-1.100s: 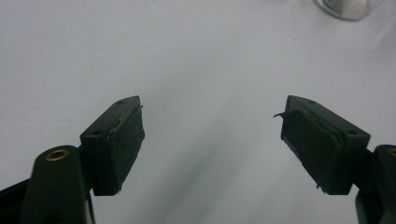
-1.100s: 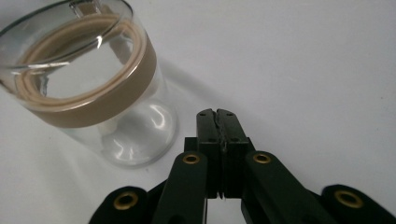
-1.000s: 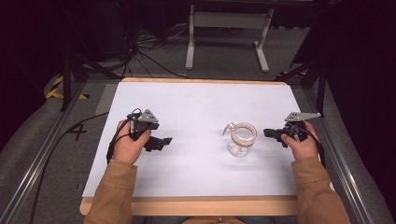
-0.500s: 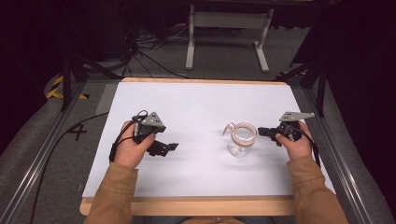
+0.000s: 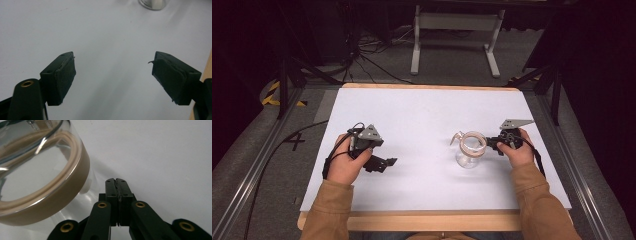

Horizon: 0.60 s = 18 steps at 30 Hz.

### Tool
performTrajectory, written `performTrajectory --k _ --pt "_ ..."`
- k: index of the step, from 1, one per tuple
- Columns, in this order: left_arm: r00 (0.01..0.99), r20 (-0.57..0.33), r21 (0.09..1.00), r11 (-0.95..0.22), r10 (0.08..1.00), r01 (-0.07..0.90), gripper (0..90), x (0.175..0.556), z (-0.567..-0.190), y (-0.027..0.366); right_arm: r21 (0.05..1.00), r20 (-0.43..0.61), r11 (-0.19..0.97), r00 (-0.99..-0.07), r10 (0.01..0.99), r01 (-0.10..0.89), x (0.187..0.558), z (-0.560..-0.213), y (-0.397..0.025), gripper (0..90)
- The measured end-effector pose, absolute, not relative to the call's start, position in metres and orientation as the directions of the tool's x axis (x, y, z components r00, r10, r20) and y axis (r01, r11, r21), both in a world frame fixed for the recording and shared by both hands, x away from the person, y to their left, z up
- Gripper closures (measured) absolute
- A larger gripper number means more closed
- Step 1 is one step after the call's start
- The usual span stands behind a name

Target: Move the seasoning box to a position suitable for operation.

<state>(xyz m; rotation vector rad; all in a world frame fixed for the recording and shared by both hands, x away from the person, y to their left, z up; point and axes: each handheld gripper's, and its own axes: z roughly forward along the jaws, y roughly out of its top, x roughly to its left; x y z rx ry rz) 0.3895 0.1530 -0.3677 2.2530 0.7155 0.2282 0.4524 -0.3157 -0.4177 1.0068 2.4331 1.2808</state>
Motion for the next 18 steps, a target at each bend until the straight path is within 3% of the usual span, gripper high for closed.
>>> performTrajectory --k 18 --pt "0.793 -0.079 0.689 -0.542 0.603 0.481 17.3 0.398 -0.3733 0.1538 0.774 0.118 0.452 -0.802 0.585 0.443 0.4449 -0.4161 -0.3058 89.9"
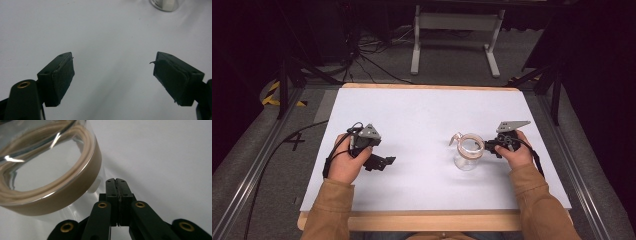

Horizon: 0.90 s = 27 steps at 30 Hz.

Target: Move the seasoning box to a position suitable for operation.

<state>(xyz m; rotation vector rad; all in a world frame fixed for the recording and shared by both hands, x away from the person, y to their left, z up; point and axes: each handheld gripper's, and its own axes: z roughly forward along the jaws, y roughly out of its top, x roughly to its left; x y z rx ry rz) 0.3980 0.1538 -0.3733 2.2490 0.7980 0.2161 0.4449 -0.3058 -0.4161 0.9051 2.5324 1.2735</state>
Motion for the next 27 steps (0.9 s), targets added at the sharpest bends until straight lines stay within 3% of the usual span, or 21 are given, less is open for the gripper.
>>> performTrajectory --k 27 --pt "0.807 -0.154 0.715 -0.5 0.569 0.489 19.6 0.424 -0.375 0.121 0.695 0.044 0.625 -0.888 0.458 0.357 0.398 -0.405 -0.269 89.9"
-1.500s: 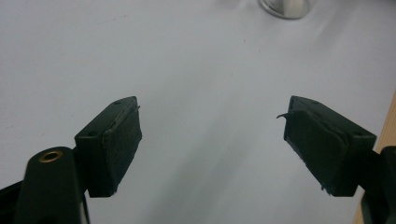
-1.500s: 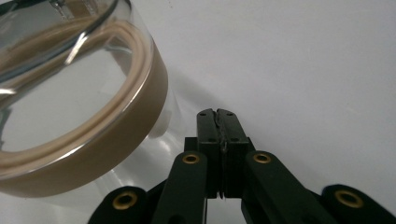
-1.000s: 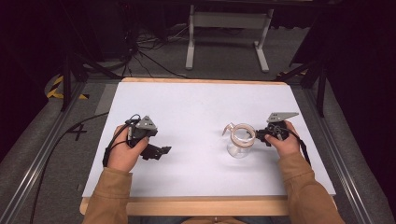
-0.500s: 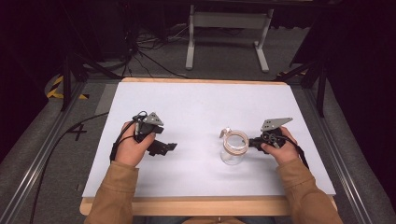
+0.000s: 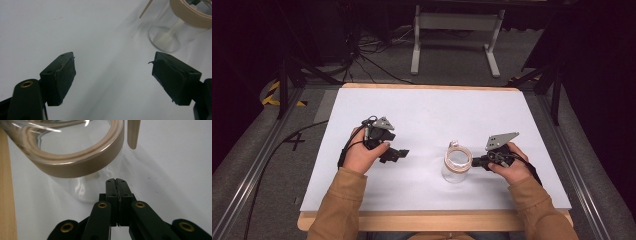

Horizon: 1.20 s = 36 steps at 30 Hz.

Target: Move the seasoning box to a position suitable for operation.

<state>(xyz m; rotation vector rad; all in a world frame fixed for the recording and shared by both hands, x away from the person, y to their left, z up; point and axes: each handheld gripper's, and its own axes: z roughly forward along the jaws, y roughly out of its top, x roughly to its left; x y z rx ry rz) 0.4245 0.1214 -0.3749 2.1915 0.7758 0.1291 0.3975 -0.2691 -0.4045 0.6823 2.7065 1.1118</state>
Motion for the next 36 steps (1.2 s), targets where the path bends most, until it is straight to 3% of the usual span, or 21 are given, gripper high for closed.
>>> performTrajectory --k 6,18,25,36 --pt "0.782 -0.134 0.701 -0.499 0.609 0.509 24.3 0.429 -0.377 0.114 0.674 0.058 0.643 -0.893 0.445 0.364 0.393 -0.407 -0.265 89.9" --pt "0.812 -0.143 0.704 -0.519 0.565 0.485 36.6 0.431 -0.373 0.106 0.666 0.065 0.651 -0.898 0.436 0.364 0.388 -0.411 -0.261 89.6" --pt "0.847 -0.136 0.761 -0.493 0.514 0.421 50.2 0.428 -0.357 0.1 0.715 0.037 0.589 -0.861 0.508 0.378 0.385 -0.393 -0.288 89.6" --pt "0.873 -0.126 0.821 -0.445 0.471 0.358 56.3 0.428 -0.344 0.083 0.737 0.024 0.55 -0.829 0.558 0.391 0.373 -0.384 -0.309 89.5"
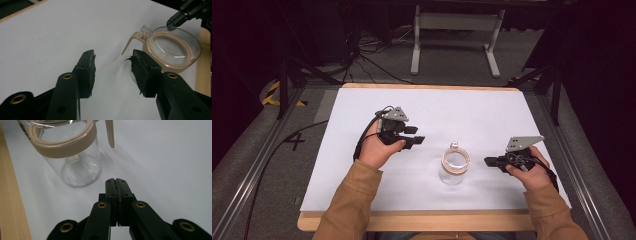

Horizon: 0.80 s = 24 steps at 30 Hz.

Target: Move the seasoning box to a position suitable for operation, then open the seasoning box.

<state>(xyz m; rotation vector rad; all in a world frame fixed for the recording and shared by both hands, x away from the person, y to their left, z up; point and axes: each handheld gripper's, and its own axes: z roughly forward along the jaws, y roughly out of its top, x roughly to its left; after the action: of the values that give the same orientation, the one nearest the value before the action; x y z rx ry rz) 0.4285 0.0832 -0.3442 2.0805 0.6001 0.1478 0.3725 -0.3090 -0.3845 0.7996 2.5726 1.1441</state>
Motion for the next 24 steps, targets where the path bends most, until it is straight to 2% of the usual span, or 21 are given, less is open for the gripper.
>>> performTrajectory --k 6,16,19,24 --pt "0.893 -0.147 0.852 -0.403 0.426 0.333 62.7 0.43 -0.341 0.068 0.742 0.023 0.539 -0.819 0.574 0.398 0.367 -0.383 -0.316 89.5" --pt "0.907 -0.21 0.863 -0.368 0.366 0.348 81.7 0.442 -0.348 0.041 0.74 0.021 0.536 -0.811 0.585 0.406 0.356 -0.386 -0.318 89.5" --pt "0.913 -0.221 0.858 -0.377 0.343 0.35 84.7 0.445 -0.351 0.032 0.74 0.022 0.534 -0.808 0.589 0.409 0.353 -0.387 -0.319 89.5" --pt "0.92 -0.232 0.858 -0.379 0.317 0.347 85.0 0.45 -0.355 0.019 0.739 0.027 0.53 -0.804 0.593 0.416 0.348 -0.389 -0.32 89.4"
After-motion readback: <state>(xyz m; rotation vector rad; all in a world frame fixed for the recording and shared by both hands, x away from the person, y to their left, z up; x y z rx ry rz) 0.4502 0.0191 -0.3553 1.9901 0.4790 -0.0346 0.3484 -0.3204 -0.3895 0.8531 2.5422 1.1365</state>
